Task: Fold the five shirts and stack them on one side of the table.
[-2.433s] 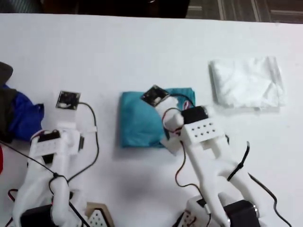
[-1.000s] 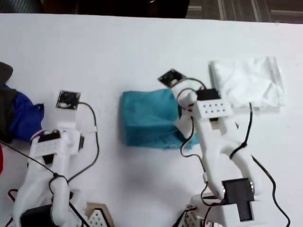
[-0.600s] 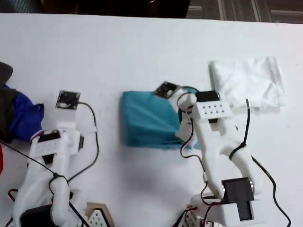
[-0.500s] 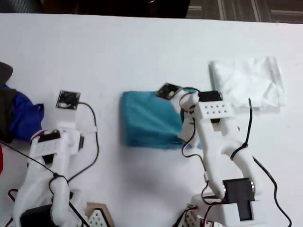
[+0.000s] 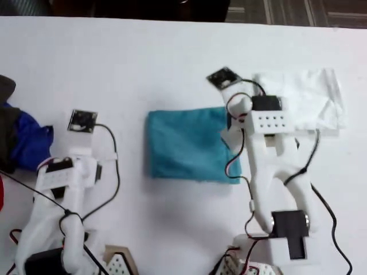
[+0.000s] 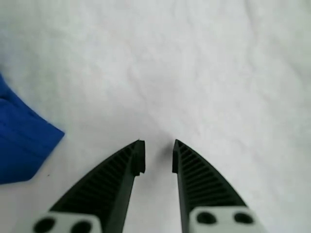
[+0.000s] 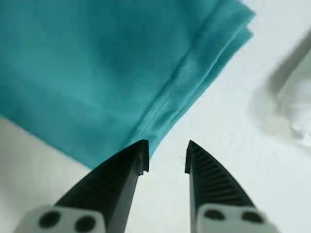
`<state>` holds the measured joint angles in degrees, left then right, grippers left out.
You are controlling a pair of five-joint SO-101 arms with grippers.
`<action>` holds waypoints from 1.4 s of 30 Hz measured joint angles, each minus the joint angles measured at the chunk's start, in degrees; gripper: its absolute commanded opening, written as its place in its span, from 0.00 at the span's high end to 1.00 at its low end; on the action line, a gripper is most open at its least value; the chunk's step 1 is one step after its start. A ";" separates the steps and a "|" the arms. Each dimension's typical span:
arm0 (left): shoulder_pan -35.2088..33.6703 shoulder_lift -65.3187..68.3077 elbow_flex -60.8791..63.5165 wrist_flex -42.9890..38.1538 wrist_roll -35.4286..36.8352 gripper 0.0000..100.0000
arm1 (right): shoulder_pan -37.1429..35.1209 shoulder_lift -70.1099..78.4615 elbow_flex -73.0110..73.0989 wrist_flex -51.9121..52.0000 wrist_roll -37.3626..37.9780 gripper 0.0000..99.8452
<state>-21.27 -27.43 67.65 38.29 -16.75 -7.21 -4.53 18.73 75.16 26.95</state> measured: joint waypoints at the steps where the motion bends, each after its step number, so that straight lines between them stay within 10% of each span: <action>1: 0.00 0.00 0.00 0.00 0.00 0.88 | -0.35 1.32 1.14 -2.81 -3.34 0.86; 10: 0.00 0.00 0.00 0.00 0.00 0.88 | -2.99 13.98 -3.78 -5.10 -15.12 0.68; 34: 0.00 0.00 0.00 0.00 0.00 0.88 | -7.56 44.31 -37.80 13.19 -25.93 0.69; 39: 0.00 0.00 0.00 0.00 0.00 0.88 | -7.56 52.75 -50.99 22.33 -23.03 0.98; 42: -0.09 0.00 0.00 0.00 0.00 0.88 | -7.56 56.35 -55.65 24.70 -19.08 0.97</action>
<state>-21.36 -27.43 67.65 38.29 -16.75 -14.77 51.82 -36.92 99.87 7.87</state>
